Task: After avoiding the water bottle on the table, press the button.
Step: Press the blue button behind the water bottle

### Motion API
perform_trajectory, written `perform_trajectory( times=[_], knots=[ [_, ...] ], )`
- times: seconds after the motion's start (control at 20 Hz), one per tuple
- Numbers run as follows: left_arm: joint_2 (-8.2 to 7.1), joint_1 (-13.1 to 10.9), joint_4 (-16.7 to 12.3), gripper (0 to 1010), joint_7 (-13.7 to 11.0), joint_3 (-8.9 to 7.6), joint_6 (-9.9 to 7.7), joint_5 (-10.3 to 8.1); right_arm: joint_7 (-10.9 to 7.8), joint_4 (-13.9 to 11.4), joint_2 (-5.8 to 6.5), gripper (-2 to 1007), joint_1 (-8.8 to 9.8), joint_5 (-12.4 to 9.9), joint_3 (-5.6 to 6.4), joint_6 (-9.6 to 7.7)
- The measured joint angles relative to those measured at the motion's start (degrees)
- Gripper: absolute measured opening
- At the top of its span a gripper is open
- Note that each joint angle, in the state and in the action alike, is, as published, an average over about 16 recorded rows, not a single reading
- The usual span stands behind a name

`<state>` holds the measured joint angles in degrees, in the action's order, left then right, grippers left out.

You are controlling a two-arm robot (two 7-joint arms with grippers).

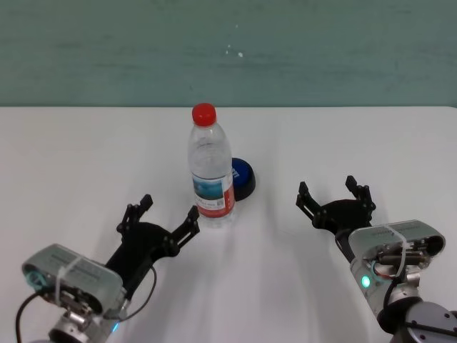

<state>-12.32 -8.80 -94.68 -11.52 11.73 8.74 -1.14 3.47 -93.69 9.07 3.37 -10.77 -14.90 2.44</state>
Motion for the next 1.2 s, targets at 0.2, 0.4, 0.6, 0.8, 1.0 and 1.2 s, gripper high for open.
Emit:
perform_trajectory(
  times=[0.2,0.4,0.6,0.8,1.0,1.2],
  knots=[
    [0.23,0.17,0.07,1010,0.03,0.26,-0.07,0.21,0.0,0.0,0.0,1004,0.0,0.0,0.0,0.0],
    [0.42,0.34,0.15,1010,0.09,0.53,-0.05,0.46,0.0,0.0,0.0,1004,0.0,0.0,0.0,0.0],
    [0.66,0.57,0.3,1010,0.24,0.79,-0.08,0.78,0.0,0.0,0.01,1004,0.0,0.0,0.0,0.0],
    [0.89,0.77,0.42,1010,0.4,0.98,-0.14,1.02,0.0,0.0,0.01,1004,0.0,0.0,0.0,0.0],
    [1.1,1.02,0.62,1010,0.54,1.1,-0.22,1.22,0.0,0.0,0.01,1004,0.0,0.0,0.0,0.0],
    [1.3,1.27,0.9,1010,0.68,1.15,-0.33,1.37,0.0,0.0,0.0,1004,0.0,0.0,0.0,0.0]
  ],
)
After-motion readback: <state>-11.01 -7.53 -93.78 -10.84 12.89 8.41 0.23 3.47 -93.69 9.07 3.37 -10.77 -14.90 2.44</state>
